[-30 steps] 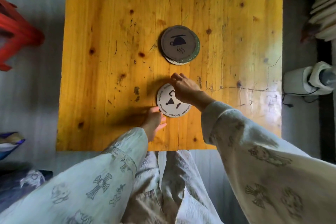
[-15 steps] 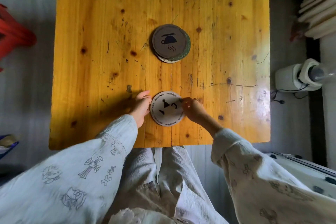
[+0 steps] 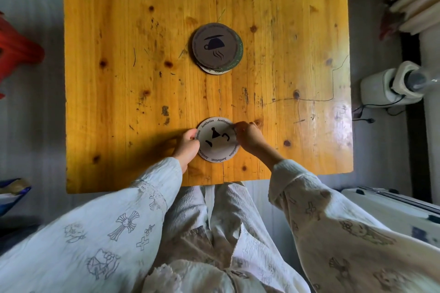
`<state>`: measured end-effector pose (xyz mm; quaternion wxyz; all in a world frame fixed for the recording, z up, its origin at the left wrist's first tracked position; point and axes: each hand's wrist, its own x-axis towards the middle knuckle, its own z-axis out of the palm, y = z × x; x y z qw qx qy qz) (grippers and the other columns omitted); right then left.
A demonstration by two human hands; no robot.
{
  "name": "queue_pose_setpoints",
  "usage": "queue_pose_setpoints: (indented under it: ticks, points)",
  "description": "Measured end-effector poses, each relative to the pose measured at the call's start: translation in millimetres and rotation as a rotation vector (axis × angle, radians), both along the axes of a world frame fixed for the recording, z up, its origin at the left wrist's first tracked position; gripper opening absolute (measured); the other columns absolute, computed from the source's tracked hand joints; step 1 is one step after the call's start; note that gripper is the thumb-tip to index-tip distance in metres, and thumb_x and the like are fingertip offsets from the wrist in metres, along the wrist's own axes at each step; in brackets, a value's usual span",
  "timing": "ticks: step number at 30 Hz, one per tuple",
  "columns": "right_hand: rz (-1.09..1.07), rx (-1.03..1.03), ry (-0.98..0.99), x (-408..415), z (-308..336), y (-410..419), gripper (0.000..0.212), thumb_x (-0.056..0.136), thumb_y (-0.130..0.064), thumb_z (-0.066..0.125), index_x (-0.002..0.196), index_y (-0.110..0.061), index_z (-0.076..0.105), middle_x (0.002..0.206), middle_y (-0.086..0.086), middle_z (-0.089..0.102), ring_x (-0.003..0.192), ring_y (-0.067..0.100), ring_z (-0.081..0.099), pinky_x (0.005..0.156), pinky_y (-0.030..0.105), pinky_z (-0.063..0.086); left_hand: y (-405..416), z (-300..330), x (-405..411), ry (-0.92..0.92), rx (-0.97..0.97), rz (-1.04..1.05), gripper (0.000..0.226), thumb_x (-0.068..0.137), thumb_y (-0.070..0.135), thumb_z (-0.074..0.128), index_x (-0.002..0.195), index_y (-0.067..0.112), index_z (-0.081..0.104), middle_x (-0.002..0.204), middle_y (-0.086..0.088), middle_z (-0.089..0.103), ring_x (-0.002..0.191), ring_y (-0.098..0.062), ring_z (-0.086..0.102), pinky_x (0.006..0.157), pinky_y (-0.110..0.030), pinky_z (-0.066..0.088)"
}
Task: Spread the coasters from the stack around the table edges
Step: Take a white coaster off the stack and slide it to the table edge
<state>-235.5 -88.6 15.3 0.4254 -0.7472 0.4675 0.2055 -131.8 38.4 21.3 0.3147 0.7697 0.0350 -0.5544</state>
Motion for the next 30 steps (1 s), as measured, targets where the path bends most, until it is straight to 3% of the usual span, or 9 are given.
queue_pose_setpoints:
  ticks: [5, 7, 9, 11, 13, 16, 24, 30]
  points:
    - [-0.09, 0.052, 0.016, -15, 4, 12, 0.04, 0.092, 0.0, 0.031, 0.124, -0.002, 0.056, 0.124, 0.025, 0.06, 0.115, 0.037, 0.053, 0.091, 0.043, 0.05, 8, 2, -8, 0.004, -0.005, -0.087, 0.057, 0.088, -0.006, 0.029, 0.14, 0.018, 0.03, 0.149, -0.007, 0.031, 0.135, -0.025, 0.03, 0.112, -0.044, 0.031]
    - [-0.116, 0.082, 0.034, -21, 3, 18, 0.04, 0.094, -0.002, 0.03, 0.125, -0.003, 0.054, 0.125, 0.024, 0.058, 0.11, 0.037, 0.058, 0.072, 0.038, 0.056, 14, 1, -11, -0.008, 0.008, -0.129, 0.059, 0.087, -0.006, 0.031, 0.139, 0.021, 0.032, 0.147, -0.009, 0.03, 0.134, -0.026, 0.03, 0.112, -0.045, 0.03]
    - [-0.132, 0.099, 0.048, -26, 3, 22, 0.038, 0.095, -0.004, 0.03, 0.126, -0.003, 0.053, 0.126, 0.023, 0.056, 0.099, 0.039, 0.064, 0.05, 0.027, 0.049, 18, 0, -12, -0.013, 0.027, -0.172, 0.06, 0.086, -0.004, 0.032, 0.138, 0.025, 0.033, 0.145, -0.01, 0.03, 0.133, -0.028, 0.031, 0.111, -0.049, 0.031]
    - [-0.143, 0.099, 0.045, -28, 4, 25, 0.038, 0.096, -0.004, 0.03, 0.125, -0.003, 0.053, 0.125, 0.023, 0.057, 0.096, 0.039, 0.066, 0.057, 0.03, 0.052, 20, -1, -13, -0.008, 0.036, -0.205, 0.06, 0.085, -0.003, 0.033, 0.138, 0.028, 0.033, 0.145, -0.009, 0.029, 0.134, -0.029, 0.028, 0.11, -0.051, 0.031]
    - [-0.159, 0.105, 0.038, -31, 5, 27, 0.038, 0.094, -0.002, 0.03, 0.125, -0.002, 0.052, 0.122, 0.027, 0.059, 0.105, 0.04, 0.062, 0.069, 0.039, 0.054, 21, 0, -14, -0.004, 0.044, -0.228, 0.062, 0.085, -0.003, 0.032, 0.137, 0.03, 0.033, 0.147, -0.007, 0.028, 0.135, -0.03, 0.025, 0.11, -0.052, 0.031]
    - [-0.172, 0.13, 0.035, -34, 4, 30, 0.04, 0.093, 0.0, 0.03, 0.128, -0.002, 0.05, 0.122, 0.029, 0.059, 0.114, 0.041, 0.055, 0.062, 0.026, 0.044, 22, 0, -13, -0.012, 0.058, -0.261, 0.063, 0.083, -0.001, 0.033, 0.137, 0.032, 0.033, 0.147, -0.005, 0.028, 0.135, -0.03, 0.024, 0.109, -0.052, 0.032]
    - [-0.224, 0.112, 0.027, -40, 5, 39, 0.037, 0.094, -0.003, 0.031, 0.125, 0.0, 0.052, 0.122, 0.027, 0.061, 0.114, 0.038, 0.055, 0.092, 0.049, 0.047, 22, -2, -16, -0.007, 0.049, -0.259, 0.06, 0.087, -0.004, 0.031, 0.138, 0.026, 0.032, 0.145, -0.009, 0.029, 0.133, -0.028, 0.029, 0.11, -0.05, 0.033]
    - [-0.227, 0.109, 0.023, -44, 5, 42, 0.038, 0.093, -0.001, 0.031, 0.124, 0.001, 0.053, 0.122, 0.027, 0.061, 0.114, 0.038, 0.054, 0.09, 0.047, 0.048, 25, -3, -18, 0.003, 0.043, -0.289, 0.059, 0.088, -0.004, 0.031, 0.139, 0.026, 0.03, 0.149, -0.009, 0.023, 0.136, -0.028, 0.025, 0.111, -0.05, 0.031]
